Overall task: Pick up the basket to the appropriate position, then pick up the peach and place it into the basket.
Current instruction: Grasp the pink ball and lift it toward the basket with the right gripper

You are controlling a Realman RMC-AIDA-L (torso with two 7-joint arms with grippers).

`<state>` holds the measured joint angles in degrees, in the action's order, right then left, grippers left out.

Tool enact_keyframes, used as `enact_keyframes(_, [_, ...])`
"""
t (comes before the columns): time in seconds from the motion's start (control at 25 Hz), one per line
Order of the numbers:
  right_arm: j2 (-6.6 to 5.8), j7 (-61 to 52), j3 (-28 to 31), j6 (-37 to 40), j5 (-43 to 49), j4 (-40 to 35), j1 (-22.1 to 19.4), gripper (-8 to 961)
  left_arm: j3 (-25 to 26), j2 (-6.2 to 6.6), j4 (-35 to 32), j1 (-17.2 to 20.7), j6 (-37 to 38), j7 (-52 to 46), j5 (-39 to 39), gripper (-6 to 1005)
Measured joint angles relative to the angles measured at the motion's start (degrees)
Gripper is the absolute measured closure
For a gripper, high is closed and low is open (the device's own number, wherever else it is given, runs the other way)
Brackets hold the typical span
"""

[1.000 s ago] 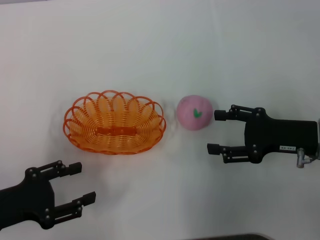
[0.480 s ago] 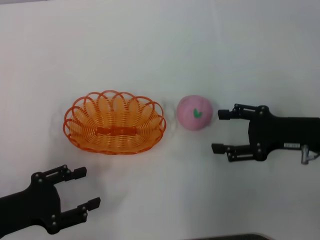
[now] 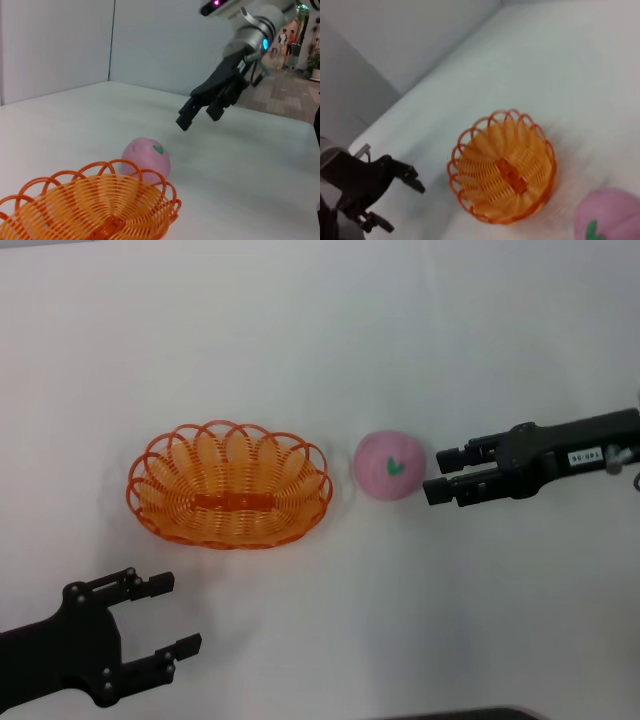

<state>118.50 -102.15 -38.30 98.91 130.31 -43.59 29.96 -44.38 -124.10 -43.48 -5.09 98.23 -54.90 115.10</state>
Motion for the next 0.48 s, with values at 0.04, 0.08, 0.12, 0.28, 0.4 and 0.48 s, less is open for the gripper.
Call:
enact_keyframes(0.04, [0.04, -2.41, -0.09, 0.65, 1.4, -1.06, 0.96, 190, 0.0, 0.0, -0.1, -0.01, 0.0, -0.02, 0.0, 295])
enact_keyframes(0.08, [0.16, -4.27, -0.13, 0.94, 2.46, -2.14, 1.59, 204, 0.02, 0.0, -0.15, -0.01, 0.0, -0.04, 0.0, 295])
enact_keyframes(0.12, [0.32, -6.27, -0.27, 1.05, 3.37, -3.61, 2.3, 218, 0.05, 0.0, -0.21, -0.01, 0.0, -0.04, 0.0, 295])
enact_keyframes(0.28, [0.53, -10.79, -0.87, 0.36, 4.99, -8.12, 3.89, 201, 0.08, 0.0, -0.29, -0.01, -0.27, -0.04, 0.05, 294])
enact_keyframes(0.4, [0.53, -12.37, -1.13, -0.46, 6.01, -10.72, 4.89, 94, 0.08, 0.0, -0.36, 0.06, -0.34, -0.01, 0.1, 294])
enact_keyframes(0.48, [0.66, -13.12, -1.81, -1.06, 7.55, -12.36, 6.06, 35, 0.12, 0.0, -0.43, 0.07, -0.33, 0.0, 0.11, 294])
